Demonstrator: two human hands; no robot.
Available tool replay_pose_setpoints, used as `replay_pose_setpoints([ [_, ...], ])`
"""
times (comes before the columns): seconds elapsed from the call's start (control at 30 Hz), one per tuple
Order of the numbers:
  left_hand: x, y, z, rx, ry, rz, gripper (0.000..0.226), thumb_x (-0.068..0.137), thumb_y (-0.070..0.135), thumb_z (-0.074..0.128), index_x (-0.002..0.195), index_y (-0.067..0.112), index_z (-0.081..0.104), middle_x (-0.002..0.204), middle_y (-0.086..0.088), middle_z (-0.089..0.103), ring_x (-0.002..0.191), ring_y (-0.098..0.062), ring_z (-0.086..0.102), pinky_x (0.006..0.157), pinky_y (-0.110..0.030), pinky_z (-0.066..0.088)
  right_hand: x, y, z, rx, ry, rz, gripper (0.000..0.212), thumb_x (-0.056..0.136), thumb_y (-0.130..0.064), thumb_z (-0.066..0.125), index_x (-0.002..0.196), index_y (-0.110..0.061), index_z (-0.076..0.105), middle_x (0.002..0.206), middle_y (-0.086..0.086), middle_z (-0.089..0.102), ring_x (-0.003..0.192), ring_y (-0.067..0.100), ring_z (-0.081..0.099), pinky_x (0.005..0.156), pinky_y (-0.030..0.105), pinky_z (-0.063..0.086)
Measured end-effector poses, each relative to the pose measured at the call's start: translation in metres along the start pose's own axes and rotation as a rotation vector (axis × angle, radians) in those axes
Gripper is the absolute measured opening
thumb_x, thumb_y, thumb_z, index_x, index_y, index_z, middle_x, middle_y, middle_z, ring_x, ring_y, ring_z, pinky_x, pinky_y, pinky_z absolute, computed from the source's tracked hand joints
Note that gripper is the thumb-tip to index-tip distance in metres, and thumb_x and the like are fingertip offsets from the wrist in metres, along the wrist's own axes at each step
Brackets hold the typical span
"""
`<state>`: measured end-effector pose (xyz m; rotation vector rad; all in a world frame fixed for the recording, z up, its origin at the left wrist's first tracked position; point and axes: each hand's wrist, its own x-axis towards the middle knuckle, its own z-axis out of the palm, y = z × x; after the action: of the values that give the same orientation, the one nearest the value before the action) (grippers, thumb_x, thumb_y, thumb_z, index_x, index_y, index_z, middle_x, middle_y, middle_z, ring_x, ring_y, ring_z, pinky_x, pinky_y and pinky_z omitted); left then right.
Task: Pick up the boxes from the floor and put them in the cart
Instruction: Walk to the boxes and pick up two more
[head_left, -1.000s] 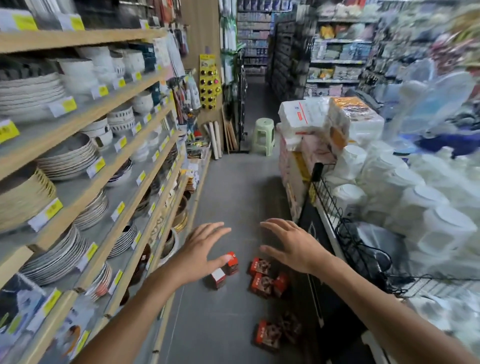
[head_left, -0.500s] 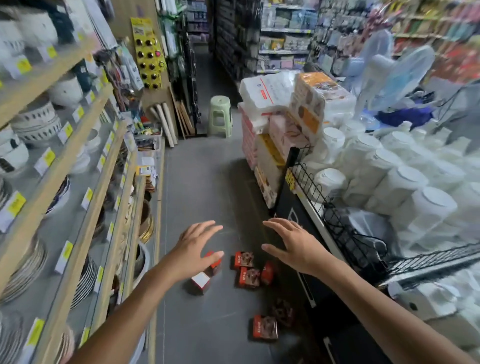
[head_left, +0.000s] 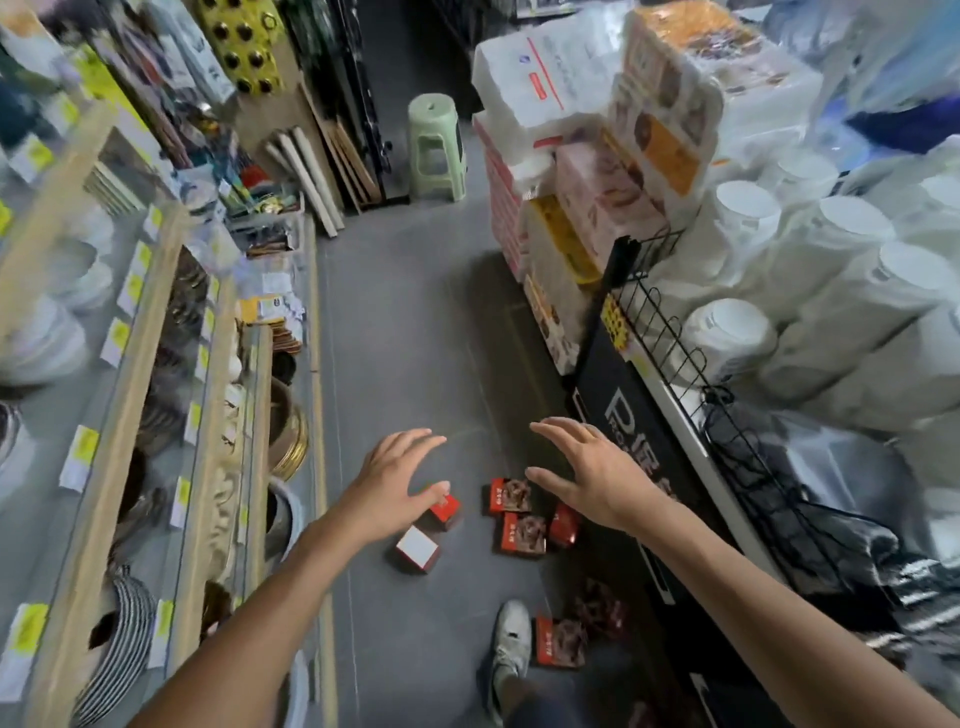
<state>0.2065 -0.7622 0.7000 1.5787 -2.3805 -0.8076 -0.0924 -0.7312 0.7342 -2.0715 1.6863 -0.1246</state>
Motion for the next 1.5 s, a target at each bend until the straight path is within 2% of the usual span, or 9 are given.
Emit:
replay_pose_setpoints([
  [0.13, 0.049, -0.033, 0.016, -0.018, 0.000, -0.080, 0.075, 0.082, 0.069, 0.041, 0.145, 0.028, 0.047, 0.149, 0.003, 0.044, 0.141, -0.017, 0.034, 0.118, -0.038, 0.027, 0.057, 0.024, 0.014, 0.009, -0.069, 0.003, 0.069, 0.099, -0.063, 0.047, 0.157, -0.029, 0.033, 0.159, -0.004, 0.036, 0.146, 0.020, 0.034, 0.118, 0.034, 0.031],
  [0.33, 0.081, -0.091, 0.064, -0.047, -0.016, -0.265, 0.082, 0.077, 0.068, 0.037, 0.142, 0.020, 0.051, 0.144, -0.003, 0.049, 0.135, -0.025, 0.043, 0.113, -0.034, 0.027, 0.122, 0.043, 0.058, 0.012, -0.153, 0.045, 0.066, 0.099, -0.058, 0.051, 0.156, -0.028, 0.035, 0.158, -0.005, 0.038, 0.145, 0.019, 0.035, 0.116, 0.032, 0.031],
  [0.63, 0.108, -0.231, 0.224, -0.111, -0.107, -0.593, 0.102, 0.066, 0.073, 0.041, 0.144, 0.008, 0.045, 0.140, -0.014, 0.050, 0.133, -0.036, 0.044, 0.109, -0.043, 0.034, 0.209, 0.085, 0.220, 0.021, -0.244, 0.090, 0.070, 0.097, -0.062, 0.050, 0.157, -0.030, 0.031, 0.160, -0.007, 0.035, 0.146, 0.017, 0.032, 0.118, 0.034, 0.033],
  [0.8, 0.115, -0.307, 0.330, -0.174, -0.179, -0.811, 0.107, 0.073, 0.063, 0.068, 0.157, 0.020, 0.018, 0.156, -0.011, 0.024, 0.141, -0.037, 0.030, 0.109, -0.044, 0.034, 0.260, 0.101, 0.331, 0.028, -0.286, 0.081, 0.074, 0.098, -0.063, 0.050, 0.159, -0.037, 0.018, 0.167, -0.010, 0.020, 0.153, 0.018, 0.022, 0.122, 0.037, 0.024],
  [0.9, 0.124, -0.354, 0.397, -0.221, -0.213, -0.943, 0.118, 0.073, 0.058, 0.077, 0.158, 0.021, 0.005, 0.159, -0.011, 0.014, 0.145, -0.037, 0.022, 0.112, -0.047, 0.030, 0.290, 0.110, 0.403, 0.025, -0.304, 0.069, 0.077, 0.096, -0.059, 0.056, 0.159, -0.035, 0.020, 0.165, -0.010, 0.025, 0.150, 0.018, 0.026, 0.121, 0.031, 0.023],
  [1.1, 0.148, -0.422, 0.510, -0.382, -0.133, -1.196, 0.140, 0.057, 0.067, 0.084, 0.156, 0.025, -0.007, 0.159, -0.016, 0.012, 0.140, -0.042, 0.026, 0.111, -0.051, 0.034, 0.348, 0.137, 0.539, 0.047, -0.304, 0.040, 0.084, 0.091, -0.059, 0.061, 0.160, -0.035, 0.019, 0.160, -0.009, 0.033, 0.144, 0.018, 0.035, 0.115, 0.031, 0.032],
  [1.23, 0.164, -0.452, 0.566, -0.425, -0.045, -1.361, 0.151, 0.048, 0.073, 0.084, 0.154, 0.025, -0.012, 0.159, -0.016, 0.012, 0.136, -0.044, 0.032, 0.107, -0.053, 0.038, 0.372, 0.159, 0.612, 0.059, -0.329, 0.013, 0.087, 0.090, -0.061, 0.060, 0.160, -0.028, 0.021, 0.161, -0.002, 0.034, 0.145, 0.024, 0.036, 0.116, 0.039, 0.035],
  [1.37, 0.179, -0.468, 0.605, -0.535, 0.077, -1.517, 0.152, 0.053, 0.067, 0.087, 0.155, 0.020, -0.015, 0.158, -0.016, 0.017, 0.135, -0.043, 0.034, 0.108, -0.051, 0.035, 0.381, 0.175, 0.659, 0.068, -0.316, -0.018, 0.089, 0.089, -0.058, 0.064, 0.160, -0.026, 0.020, 0.161, 0.000, 0.033, 0.146, 0.025, 0.035, 0.116, 0.041, 0.035],
  [1.5, 0.185, -0.473, 0.632, -0.700, 0.290, -1.582, 0.139, 0.059, 0.050, 0.091, 0.153, 0.029, -0.009, 0.148, -0.016, 0.032, 0.128, -0.042, 0.046, 0.102, -0.049, 0.043, 0.381, 0.188, 0.681, 0.089, -0.305, -0.040, 0.090, 0.090, -0.056, 0.065, 0.160, -0.031, 0.015, 0.163, -0.004, 0.026, 0.149, 0.020, 0.029, 0.115, 0.034, 0.029],
])
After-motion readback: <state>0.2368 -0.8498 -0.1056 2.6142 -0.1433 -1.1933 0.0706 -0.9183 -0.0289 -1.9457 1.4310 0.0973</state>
